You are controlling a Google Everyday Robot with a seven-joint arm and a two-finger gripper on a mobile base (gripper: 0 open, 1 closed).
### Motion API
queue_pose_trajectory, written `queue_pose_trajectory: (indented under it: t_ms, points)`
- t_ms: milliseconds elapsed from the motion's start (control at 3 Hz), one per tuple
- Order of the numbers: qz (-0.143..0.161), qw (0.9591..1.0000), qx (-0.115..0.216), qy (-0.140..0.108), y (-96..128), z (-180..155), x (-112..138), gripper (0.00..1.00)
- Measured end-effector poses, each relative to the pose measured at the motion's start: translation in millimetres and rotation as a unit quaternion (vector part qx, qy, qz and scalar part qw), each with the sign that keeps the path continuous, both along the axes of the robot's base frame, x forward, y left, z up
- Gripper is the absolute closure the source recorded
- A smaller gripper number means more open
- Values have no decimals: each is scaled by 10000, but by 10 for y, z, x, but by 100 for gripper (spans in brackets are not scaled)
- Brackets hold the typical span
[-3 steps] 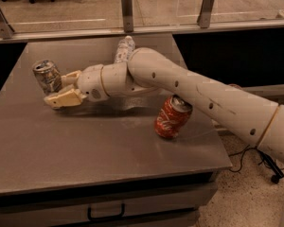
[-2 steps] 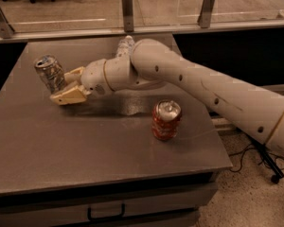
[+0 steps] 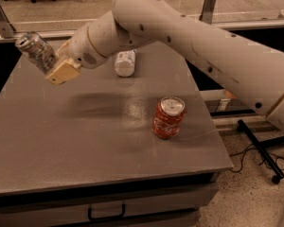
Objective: Knock redbull can over
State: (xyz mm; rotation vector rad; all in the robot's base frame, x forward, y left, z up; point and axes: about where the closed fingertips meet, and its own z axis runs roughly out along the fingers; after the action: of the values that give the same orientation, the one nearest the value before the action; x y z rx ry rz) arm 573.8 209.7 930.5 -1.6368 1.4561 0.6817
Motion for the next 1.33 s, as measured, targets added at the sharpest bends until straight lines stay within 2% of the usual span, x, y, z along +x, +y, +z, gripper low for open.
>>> queue_pose_trajectory:
  t_ms: [333,667,1000,1333]
  points:
    - [-101,9946,-1027,-69,-31,48,92,100]
    - [-97,9773,-2109,-206,-9,-55,162,100]
    - [162,9453,-3240,-342,-38,-252,108,100]
    - [526,9054,-4207,-231,-260,-438,-84,100]
